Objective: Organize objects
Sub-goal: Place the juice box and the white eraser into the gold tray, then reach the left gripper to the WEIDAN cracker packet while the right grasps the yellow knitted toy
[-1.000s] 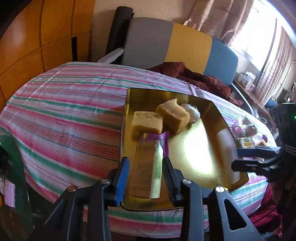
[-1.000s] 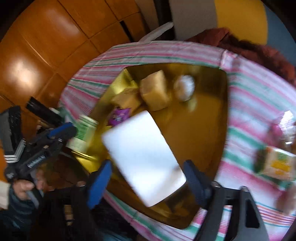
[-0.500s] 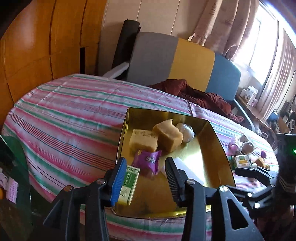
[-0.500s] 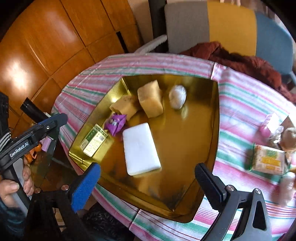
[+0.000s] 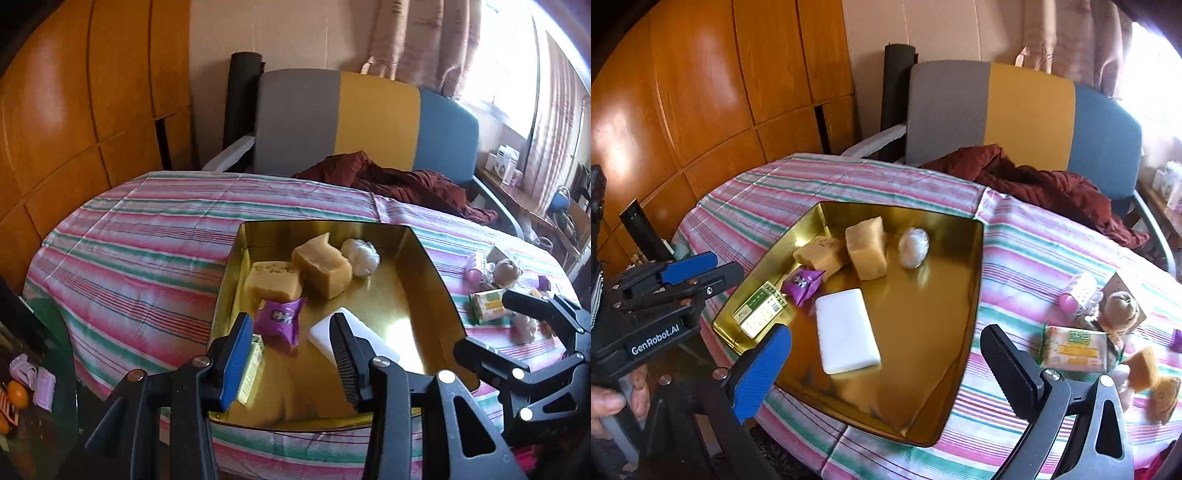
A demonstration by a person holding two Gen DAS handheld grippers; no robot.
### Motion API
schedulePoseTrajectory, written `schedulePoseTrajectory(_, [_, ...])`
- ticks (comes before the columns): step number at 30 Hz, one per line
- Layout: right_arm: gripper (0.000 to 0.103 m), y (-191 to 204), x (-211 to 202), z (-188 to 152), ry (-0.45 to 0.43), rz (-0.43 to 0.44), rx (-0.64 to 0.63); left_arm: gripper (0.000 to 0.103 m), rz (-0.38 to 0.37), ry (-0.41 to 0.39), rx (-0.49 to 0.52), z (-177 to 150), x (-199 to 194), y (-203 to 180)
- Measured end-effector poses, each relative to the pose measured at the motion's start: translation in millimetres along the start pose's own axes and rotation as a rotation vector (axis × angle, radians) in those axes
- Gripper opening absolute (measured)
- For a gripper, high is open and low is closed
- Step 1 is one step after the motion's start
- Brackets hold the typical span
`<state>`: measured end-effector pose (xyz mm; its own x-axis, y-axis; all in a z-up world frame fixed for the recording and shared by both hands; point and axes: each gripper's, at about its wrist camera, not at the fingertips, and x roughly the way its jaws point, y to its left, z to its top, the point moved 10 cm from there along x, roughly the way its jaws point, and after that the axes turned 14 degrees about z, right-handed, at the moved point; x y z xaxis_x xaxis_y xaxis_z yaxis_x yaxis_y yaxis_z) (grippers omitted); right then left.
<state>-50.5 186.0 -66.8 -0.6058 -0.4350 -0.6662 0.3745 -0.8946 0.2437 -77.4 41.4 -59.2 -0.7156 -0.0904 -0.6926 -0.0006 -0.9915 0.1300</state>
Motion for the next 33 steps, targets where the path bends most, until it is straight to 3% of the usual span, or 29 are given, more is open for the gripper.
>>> schedulePoseTrajectory(6, [0.103,-9,-13,3,-0.034,-0.034,0.0,0.044,0.004,0.017,0.035,-4,1,-14])
schedulePoseTrajectory(20, [0.103,-64,-31,-15,-0.025,-0.128,0.098,0.044,-0.098,0.057,0.099,-13,5,-56])
schedulePoseTrajectory(25, [0.103,-104,-49,-30,-0.026,-0.157,0.201,0.044,-0.149,0.099,0.106,-13,10,-73])
schedulePoseTrajectory(33, [0.103,-194,-103,-66,-0.055,-0.263,0.418,0.044,-0.268,0.092,0.22,-11,-4,-129])
